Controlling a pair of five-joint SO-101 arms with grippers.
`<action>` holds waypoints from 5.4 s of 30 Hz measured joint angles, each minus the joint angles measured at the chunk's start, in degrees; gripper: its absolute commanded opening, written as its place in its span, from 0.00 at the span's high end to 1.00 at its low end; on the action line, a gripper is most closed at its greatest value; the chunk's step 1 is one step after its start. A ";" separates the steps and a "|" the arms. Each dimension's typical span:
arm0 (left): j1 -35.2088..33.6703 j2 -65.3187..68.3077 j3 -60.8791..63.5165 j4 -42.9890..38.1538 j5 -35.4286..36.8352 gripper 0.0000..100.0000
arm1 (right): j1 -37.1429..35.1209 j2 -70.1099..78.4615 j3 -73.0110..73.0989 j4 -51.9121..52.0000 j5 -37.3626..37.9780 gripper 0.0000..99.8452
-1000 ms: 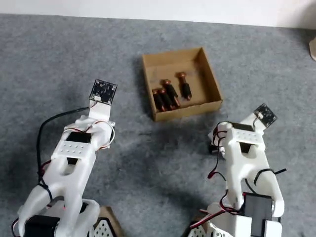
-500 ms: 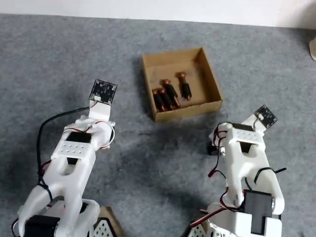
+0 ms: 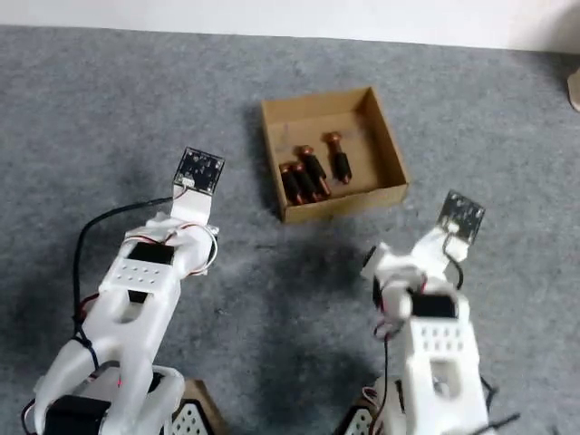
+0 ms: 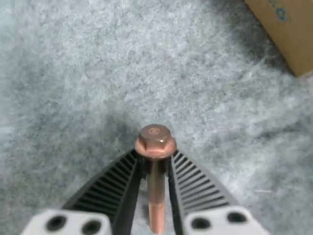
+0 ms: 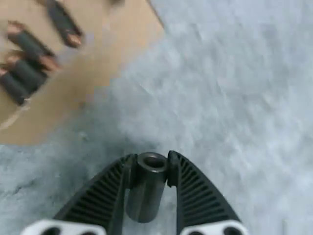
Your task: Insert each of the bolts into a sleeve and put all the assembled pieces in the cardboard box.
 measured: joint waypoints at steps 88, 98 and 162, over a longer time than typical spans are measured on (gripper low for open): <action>28.04 -39.21 -1.67 -2.20 31.65 0.99 | -29.98 -46.95 20.57 -12.40 34.46 0.99; 25.58 -39.30 4.92 -8.79 30.42 0.99 | -30.15 -46.95 20.57 -14.42 34.55 0.99; -2.11 -40.18 22.42 15.82 6.07 0.74 | -18.02 -37.98 19.43 -8.88 31.30 1.00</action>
